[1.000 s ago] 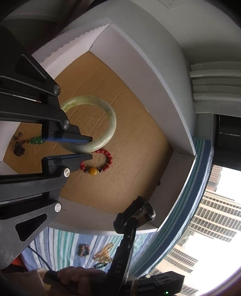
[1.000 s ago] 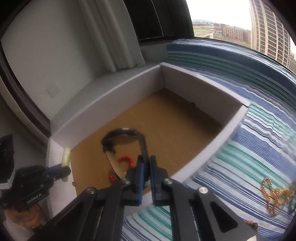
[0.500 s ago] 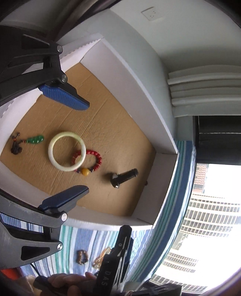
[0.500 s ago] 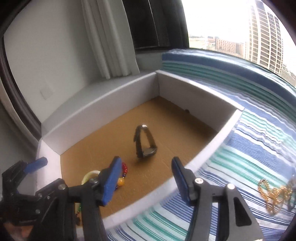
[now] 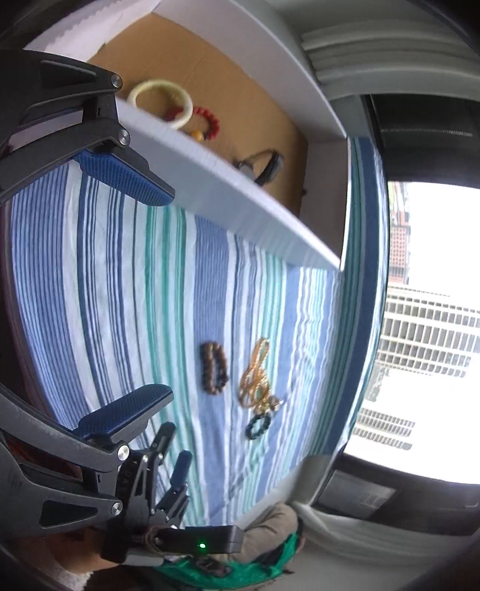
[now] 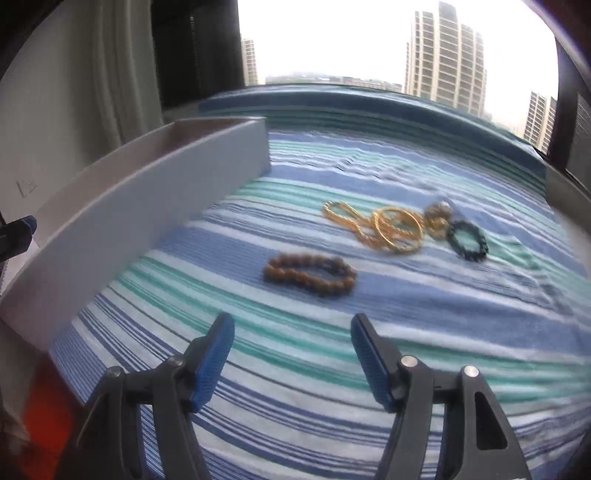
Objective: Organize jewelry
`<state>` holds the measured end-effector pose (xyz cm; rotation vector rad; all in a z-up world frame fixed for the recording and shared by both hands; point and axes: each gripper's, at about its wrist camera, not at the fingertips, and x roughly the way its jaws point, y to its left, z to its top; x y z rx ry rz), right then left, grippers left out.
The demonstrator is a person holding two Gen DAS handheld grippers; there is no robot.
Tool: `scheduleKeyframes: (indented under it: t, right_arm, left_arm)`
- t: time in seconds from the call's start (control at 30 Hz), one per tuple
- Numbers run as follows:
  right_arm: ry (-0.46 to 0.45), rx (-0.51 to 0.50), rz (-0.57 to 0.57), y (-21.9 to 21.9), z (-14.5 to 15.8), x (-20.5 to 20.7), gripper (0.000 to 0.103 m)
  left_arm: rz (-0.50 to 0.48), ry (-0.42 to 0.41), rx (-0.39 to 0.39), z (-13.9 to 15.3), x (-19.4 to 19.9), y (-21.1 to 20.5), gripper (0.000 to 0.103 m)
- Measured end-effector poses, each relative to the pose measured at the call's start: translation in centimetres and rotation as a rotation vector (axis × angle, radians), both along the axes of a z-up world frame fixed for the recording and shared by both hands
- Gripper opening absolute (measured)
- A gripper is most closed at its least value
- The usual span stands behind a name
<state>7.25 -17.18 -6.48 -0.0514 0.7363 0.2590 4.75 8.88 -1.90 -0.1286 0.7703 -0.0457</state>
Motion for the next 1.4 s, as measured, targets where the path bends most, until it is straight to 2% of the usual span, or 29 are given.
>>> scheduleKeyframes:
  t: [0.07,0.2,0.33,0.47,0.67,0.93,1.4]
  right_arm:
    - [0.027,0.033,-0.067,-2.9,-0.8,-0.7,0.067]
    - [0.002,0.031,-0.16,-7.1,-1.5,-2.9,0.067]
    - [-0.026,0.061,-0.237,-10.1,-2.0,-4.7,0.067]
    - [-0.037,0.083,-0.276,-11.4,-3.2,-5.6,0.067]
    - [-0.031,0.11,-0.311,-11.8,-4.6,-6.0,0.067]
    - [-0.076,0.103,-0.283,-10.4,-3.7,-6.4,0.067]
    - [-0.118,0.055,-0.26,-8.9,-2.5,-6.6,0.067]
  left_arm:
    - [-0.039,0.033,-0.006,-1.5,0.7,-1.5,0.097]
    - [-0.075,0.076,-0.034,-3.4,1.4,-3.8,0.097]
    - [-0.039,0.069,-0.015,-4.1,1.3,-4.6,0.097]
    - [-0.009,0.062,-0.03,-4.3,0.8,-4.2,0.097]
    - [0.023,0.103,-0.039,-5.3,0.2,-3.6,0.097]
    - [0.059,0.106,-0.085,-5.0,-0.2,-2.4,0.097]
    - [0.041,0.143,-0.092,-5.4,-0.3,-3.0,0.097]
